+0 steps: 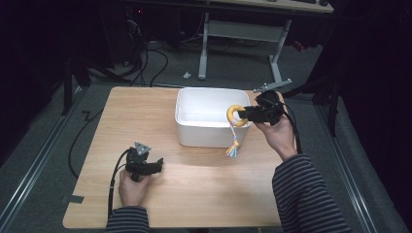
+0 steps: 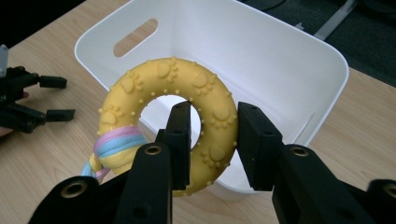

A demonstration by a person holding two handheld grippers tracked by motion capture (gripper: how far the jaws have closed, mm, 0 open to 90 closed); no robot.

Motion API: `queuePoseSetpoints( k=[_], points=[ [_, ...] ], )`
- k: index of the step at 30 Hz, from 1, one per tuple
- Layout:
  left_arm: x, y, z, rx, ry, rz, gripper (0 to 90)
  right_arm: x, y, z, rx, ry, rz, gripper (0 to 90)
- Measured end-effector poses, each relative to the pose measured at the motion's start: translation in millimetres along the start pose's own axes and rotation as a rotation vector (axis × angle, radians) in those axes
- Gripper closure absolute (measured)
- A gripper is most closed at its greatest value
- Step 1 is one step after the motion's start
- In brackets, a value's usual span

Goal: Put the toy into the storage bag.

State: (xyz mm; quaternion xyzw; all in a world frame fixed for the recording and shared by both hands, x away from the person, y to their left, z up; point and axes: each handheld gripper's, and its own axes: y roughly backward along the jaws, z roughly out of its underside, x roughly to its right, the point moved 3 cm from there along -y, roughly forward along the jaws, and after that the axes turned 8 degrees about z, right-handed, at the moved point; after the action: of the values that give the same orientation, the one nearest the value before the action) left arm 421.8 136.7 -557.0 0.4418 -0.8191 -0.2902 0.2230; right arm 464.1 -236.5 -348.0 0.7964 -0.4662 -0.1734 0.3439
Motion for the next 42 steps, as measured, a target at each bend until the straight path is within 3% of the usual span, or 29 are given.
queuePoseSetpoints(
  k=[8,11,18,21,32,35,42],
  points=[
    [0.1,0.0,0.0,0.001,0.001,-0.001,18.7,3.5,-11.0,-13.9,-0.02,-0.012,0.009,67.6],
    [0.0,0.1,0.1,0.0,0.0,-0.001,18.8,7.8,-17.2,-18.4,-0.022,-0.047,0.0,67.6],
    [0.2,0.1,0.1,0.001,0.001,-0.001,18.8,11.2,-26.5,-20.2,-0.049,-0.056,0.015,67.6],
    [0.2,0.2,0.2,0.0,0.001,-0.002,18.8,15.6,-36.7,-20.7,-0.049,-0.09,0.014,67.6],
    [0.0,-0.3,-0.4,0.003,0.006,-0.006,19.8,17.4,-44.4,-33.0,-0.048,-0.096,0.038,67.6],
    [0.1,-0.1,-0.1,0.003,0.005,-0.007,19.8,21.6,-54.2,-36.0,-0.079,-0.122,0.046,67.6],
    [0.1,-0.1,-0.1,0.003,0.004,-0.007,19.8,25.1,-67.5,-42.6,-0.092,-0.157,0.048,67.6]
  ],
)
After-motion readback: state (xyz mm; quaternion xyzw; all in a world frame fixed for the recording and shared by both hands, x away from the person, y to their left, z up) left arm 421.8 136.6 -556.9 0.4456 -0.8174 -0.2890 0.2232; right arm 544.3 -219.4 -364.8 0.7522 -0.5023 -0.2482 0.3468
